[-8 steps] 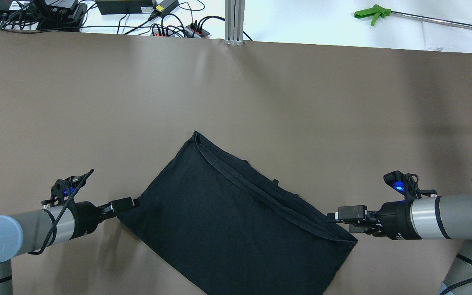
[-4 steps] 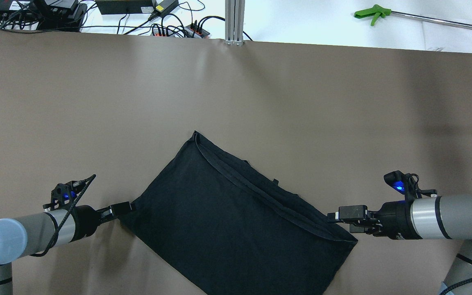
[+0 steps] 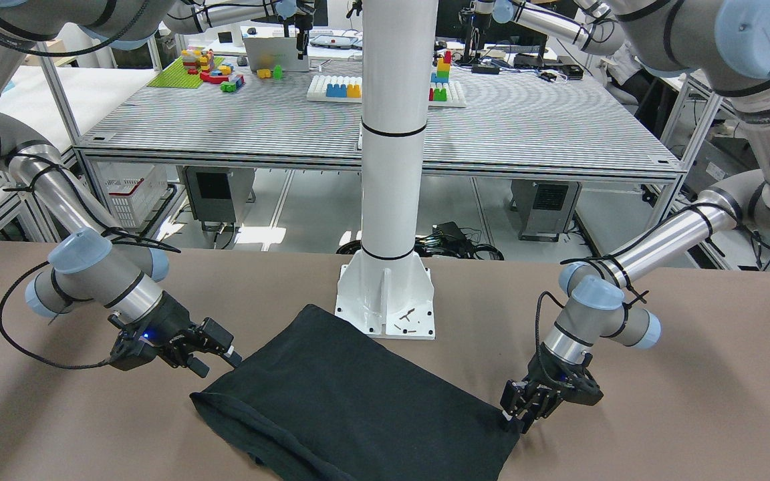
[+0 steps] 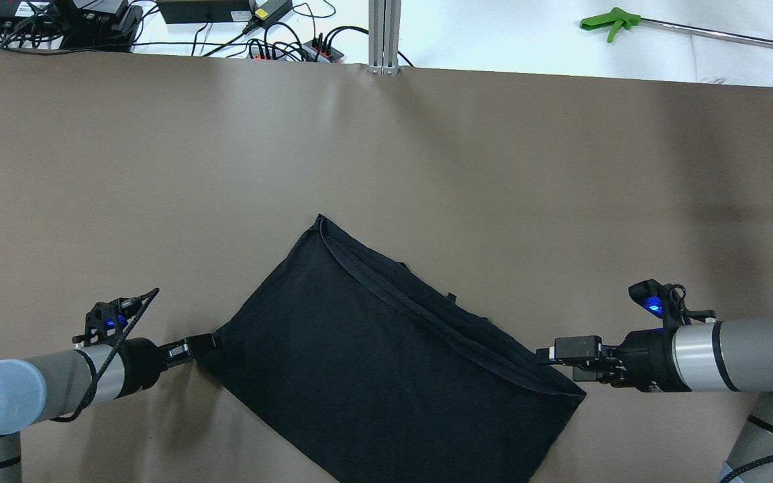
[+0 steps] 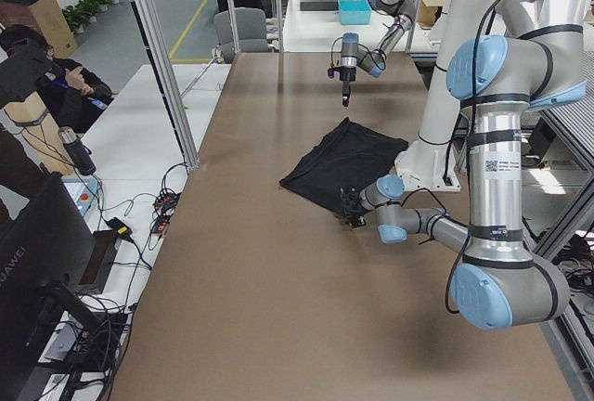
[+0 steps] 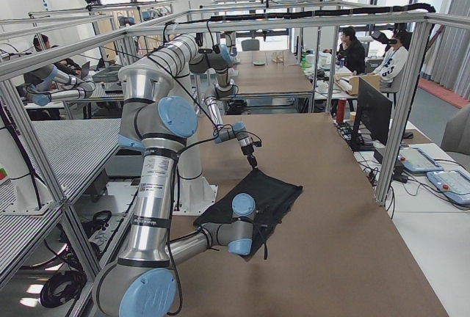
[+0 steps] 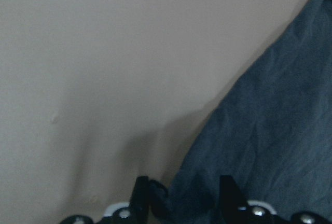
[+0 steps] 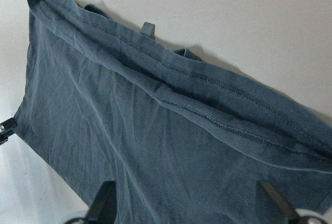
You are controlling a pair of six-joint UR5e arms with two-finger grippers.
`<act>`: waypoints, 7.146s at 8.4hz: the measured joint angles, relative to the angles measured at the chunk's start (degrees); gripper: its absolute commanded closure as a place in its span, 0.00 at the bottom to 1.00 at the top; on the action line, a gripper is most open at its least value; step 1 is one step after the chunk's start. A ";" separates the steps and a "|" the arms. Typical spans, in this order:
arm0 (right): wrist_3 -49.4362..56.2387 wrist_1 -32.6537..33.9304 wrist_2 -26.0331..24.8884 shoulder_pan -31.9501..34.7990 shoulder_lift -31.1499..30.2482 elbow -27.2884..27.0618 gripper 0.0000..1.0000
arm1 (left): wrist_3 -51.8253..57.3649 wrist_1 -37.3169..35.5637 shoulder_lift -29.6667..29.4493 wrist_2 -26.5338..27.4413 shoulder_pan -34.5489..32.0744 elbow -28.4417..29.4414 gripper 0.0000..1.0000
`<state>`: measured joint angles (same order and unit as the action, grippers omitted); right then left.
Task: Fold clothes
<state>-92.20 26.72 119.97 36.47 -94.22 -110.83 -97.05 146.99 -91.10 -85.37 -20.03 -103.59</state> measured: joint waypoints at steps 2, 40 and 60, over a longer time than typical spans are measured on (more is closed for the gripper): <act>0.00 0.00 0.00 0.00 -0.03 -0.03 0.06 | 0.01 0.02 -0.08 0.48 1.06 -0.22 1.00; 31.49 45.13 -28.22 4.83 38.99 19.22 0.08 | 24.77 -18.22 -35.12 -13.23 -28.57 22.45 0.05; 38.43 37.03 -41.74 2.87 51.63 47.46 0.90 | 24.99 -16.74 -35.47 -12.80 -28.03 24.57 0.05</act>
<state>-53.76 63.75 78.23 39.34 -42.59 -63.37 -72.05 130.25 -126.56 -98.17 -48.07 -79.02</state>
